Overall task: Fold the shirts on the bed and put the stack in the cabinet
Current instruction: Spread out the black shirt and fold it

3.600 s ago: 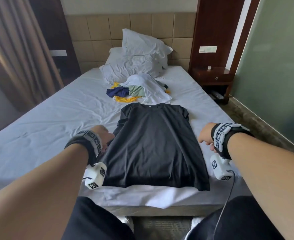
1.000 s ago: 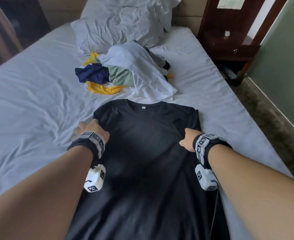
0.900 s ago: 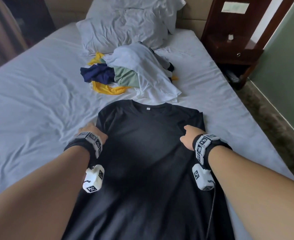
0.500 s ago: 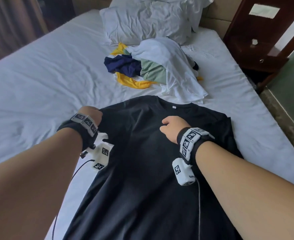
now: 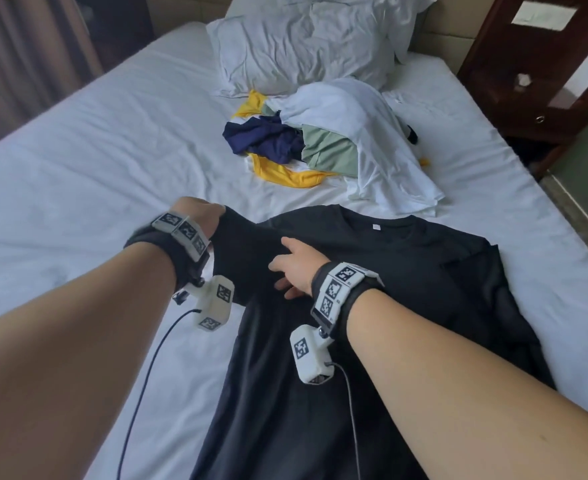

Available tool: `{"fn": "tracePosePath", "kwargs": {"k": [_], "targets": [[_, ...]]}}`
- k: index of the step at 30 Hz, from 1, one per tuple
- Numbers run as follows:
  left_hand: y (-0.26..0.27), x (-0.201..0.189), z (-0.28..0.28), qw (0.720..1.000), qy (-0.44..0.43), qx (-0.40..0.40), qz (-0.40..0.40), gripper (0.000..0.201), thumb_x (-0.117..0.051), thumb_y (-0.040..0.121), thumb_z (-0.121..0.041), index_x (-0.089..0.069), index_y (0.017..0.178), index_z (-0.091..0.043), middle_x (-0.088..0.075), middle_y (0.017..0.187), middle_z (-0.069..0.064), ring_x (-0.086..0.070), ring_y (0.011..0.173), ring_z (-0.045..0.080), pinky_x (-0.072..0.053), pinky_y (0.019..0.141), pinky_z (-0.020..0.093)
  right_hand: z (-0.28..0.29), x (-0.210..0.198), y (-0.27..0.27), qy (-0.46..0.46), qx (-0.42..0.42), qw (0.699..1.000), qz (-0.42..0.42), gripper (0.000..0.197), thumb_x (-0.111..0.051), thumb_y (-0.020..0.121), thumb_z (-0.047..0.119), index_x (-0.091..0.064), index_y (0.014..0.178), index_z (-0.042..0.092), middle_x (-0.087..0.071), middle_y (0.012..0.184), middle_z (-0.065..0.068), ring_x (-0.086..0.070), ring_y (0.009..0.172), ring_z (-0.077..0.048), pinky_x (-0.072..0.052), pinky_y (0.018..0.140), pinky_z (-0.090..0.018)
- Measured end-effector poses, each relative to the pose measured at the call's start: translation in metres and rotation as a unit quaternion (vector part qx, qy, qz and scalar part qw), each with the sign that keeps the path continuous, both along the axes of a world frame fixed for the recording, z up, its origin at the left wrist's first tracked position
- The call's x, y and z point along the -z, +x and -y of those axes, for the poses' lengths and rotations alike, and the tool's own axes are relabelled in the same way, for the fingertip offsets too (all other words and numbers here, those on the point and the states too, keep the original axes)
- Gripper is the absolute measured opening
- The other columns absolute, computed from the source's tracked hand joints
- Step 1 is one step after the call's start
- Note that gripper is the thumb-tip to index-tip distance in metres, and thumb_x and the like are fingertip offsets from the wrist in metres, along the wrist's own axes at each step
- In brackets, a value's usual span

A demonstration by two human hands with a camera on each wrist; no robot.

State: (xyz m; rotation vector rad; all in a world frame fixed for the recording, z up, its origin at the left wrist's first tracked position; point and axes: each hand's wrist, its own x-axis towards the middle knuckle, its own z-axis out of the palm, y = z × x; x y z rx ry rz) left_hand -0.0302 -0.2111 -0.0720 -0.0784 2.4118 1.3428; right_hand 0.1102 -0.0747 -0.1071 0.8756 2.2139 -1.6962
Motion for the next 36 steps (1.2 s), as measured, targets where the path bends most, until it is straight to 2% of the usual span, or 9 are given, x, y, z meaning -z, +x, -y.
{"fn": "tracePosePath", "kwargs": {"k": [4, 9, 12, 16, 19, 25, 30, 33, 36], "targets": [[0.026, -0.029, -0.028, 0.971, 0.158, 0.115, 0.138, 0.062, -0.066, 0.087, -0.065, -0.071, 0.108, -0.006, -0.075, 0.097, 0.017, -0.076, 0.082, 0.036, -0.062, 0.067, 0.042, -0.012, -0.003, 0.006, -0.18, 0.207, 0.96, -0.06, 0.044, -0.049, 0.101, 0.047, -0.056, 0.132, 0.017, -0.068, 0.108, -0.012, -0.067, 0.071, -0.03, -0.052, 0.056, -0.033], [0.047, -0.01, -0.042, 0.986, 0.034, 0.14, 0.083, 0.04, -0.054, 0.105, -0.038, -0.064, 0.117, -0.001, -0.072, 0.099, 0.013, -0.071, 0.077, 0.026, -0.058, 0.061, 0.035, -0.054, 0.026, 0.019, -0.135, 0.359, 0.922, -0.05, 0.099, -0.046, 0.044, 0.102, -0.07, 0.1, 0.023, -0.073, 0.112, -0.003, -0.068, 0.104, -0.034, -0.05, 0.101, -0.057], [0.056, 0.007, -0.043, 0.981, -0.037, 0.17, 0.091, 0.034, -0.057, 0.104, -0.029, -0.063, 0.114, 0.003, -0.07, 0.1, 0.01, -0.069, 0.085, 0.027, -0.057, 0.065, 0.035, -0.049, 0.013, 0.035, -0.023, 0.288, 0.957, -0.03, 0.093, -0.052, 0.055, 0.089, -0.071, 0.107, 0.015, -0.073, 0.112, -0.011, -0.068, 0.104, -0.036, -0.054, 0.097, -0.053], [0.056, 0.014, -0.051, 0.981, -0.064, 0.171, 0.066, 0.04, -0.065, 0.097, -0.039, -0.07, 0.104, 0.0, -0.076, 0.099, 0.015, -0.074, 0.096, 0.035, -0.06, 0.091, 0.048, -0.049, 0.0, 0.046, 0.139, 0.151, 0.978, -0.017, 0.044, -0.065, 0.09, 0.03, -0.061, 0.132, 0.019, -0.064, 0.121, -0.002, -0.065, 0.104, -0.025, -0.048, 0.085, -0.03], [0.051, 0.015, -0.067, 0.98, -0.03, 0.181, 0.074, 0.04, -0.073, 0.091, -0.043, -0.072, 0.1, -0.004, -0.076, 0.096, 0.012, -0.075, 0.089, 0.033, -0.061, 0.09, 0.047, -0.062, 0.006, 0.042, 0.185, 0.106, 0.976, -0.032, 0.012, -0.057, 0.088, 0.015, -0.069, 0.089, 0.012, -0.057, 0.074, -0.003, -0.053, 0.064, -0.021, -0.042, 0.061, -0.028], [0.032, 0.026, -0.092, 0.981, -0.046, 0.186, 0.033, 0.016, -0.074, 0.086, -0.031, -0.071, 0.09, -0.016, -0.075, 0.095, 0.012, -0.074, 0.091, 0.032, -0.061, 0.088, 0.049, -0.076, 0.011, 0.024, 0.185, 0.101, 0.975, -0.069, 0.028, -0.061, 0.091, 0.015, -0.072, 0.115, 0.025, -0.073, 0.101, 0.008, -0.071, 0.088, -0.014, -0.058, 0.079, -0.029], [0.001, 0.047, -0.086, 0.991, -0.034, 0.132, 0.007, 0.024, -0.057, 0.092, -0.038, -0.064, 0.091, -0.016, -0.074, 0.096, 0.016, -0.073, 0.089, 0.037, -0.06, 0.088, 0.053, -0.076, 0.016, 0.005, 0.173, 0.151, 0.97, -0.08, 0.034, -0.05, 0.097, 0.009, -0.063, 0.122, 0.028, -0.066, 0.109, 0.005, -0.071, 0.062, -0.023, -0.061, 0.055, -0.033], [-0.002, 0.056, -0.078, 0.99, 0.018, 0.12, 0.065, 0.04, -0.059, 0.086, -0.049, -0.066, 0.095, -0.011, -0.076, 0.096, 0.023, -0.075, 0.084, 0.041, -0.06, 0.082, 0.059, -0.07, 0.02, 0.003, 0.243, 0.126, 0.961, -0.05, 0.047, -0.051, 0.097, 0.011, -0.051, 0.139, 0.031, -0.053, 0.13, 0.002, -0.064, 0.09, -0.02, -0.054, 0.075, -0.033], [0.012, 0.036, -0.07, 0.983, 0.037, 0.131, 0.123, 0.032, -0.076, 0.087, -0.032, -0.067, 0.101, -0.005, -0.077, 0.095, 0.02, -0.076, 0.086, 0.037, -0.062, 0.082, 0.055, -0.062, 0.016, 0.007, 0.363, 0.079, 0.927, -0.041, 0.051, -0.054, 0.096, 0.021, -0.044, 0.144, 0.033, -0.041, 0.141, 0.001, -0.047, 0.121, -0.024, -0.045, 0.094, -0.035]]}}
